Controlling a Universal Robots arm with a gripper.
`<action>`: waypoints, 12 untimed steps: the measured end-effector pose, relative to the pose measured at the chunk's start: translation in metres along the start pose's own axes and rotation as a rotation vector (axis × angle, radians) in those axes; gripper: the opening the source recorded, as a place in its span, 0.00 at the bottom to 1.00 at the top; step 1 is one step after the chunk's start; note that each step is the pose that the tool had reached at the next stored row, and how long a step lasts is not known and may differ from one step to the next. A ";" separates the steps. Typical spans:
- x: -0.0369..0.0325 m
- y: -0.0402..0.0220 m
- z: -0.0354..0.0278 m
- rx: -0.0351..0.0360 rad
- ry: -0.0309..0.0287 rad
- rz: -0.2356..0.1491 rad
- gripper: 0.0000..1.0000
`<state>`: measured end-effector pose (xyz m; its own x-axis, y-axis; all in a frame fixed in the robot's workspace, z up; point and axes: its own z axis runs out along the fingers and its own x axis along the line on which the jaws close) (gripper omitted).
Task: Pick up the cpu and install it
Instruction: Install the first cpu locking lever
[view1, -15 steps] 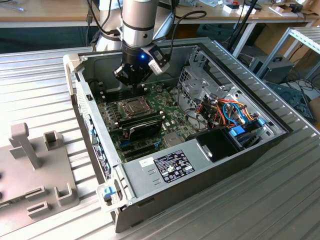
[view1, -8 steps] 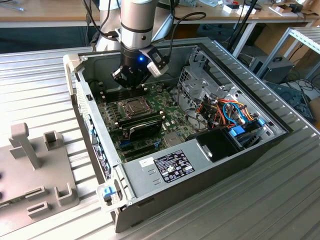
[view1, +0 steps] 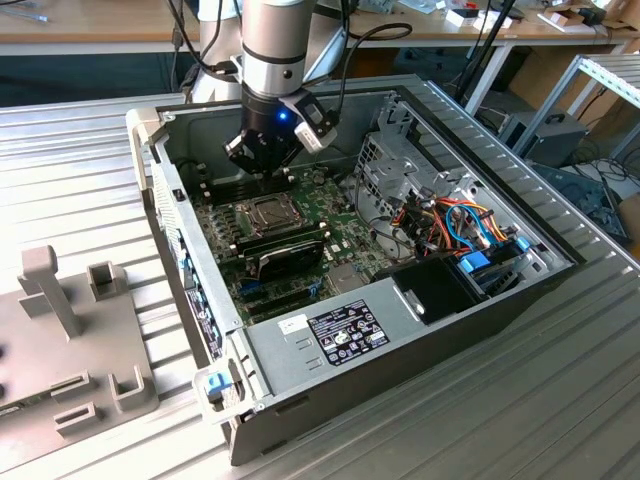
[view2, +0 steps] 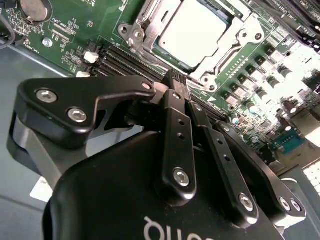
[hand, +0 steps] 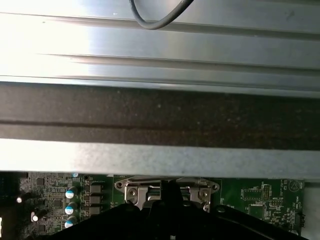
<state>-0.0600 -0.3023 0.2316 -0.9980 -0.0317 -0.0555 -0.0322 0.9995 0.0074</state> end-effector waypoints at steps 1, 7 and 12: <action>-0.0002 0.0000 0.0000 -0.0001 -0.0002 0.000 0.11; -0.0060 -0.0002 0.0004 0.0000 -0.0002 0.000 0.11; -0.0086 -0.0002 0.0009 -0.0003 -0.0003 0.000 0.11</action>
<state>-0.0513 -0.3022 0.2312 -0.9979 -0.0316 -0.0559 -0.0321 0.9995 0.0077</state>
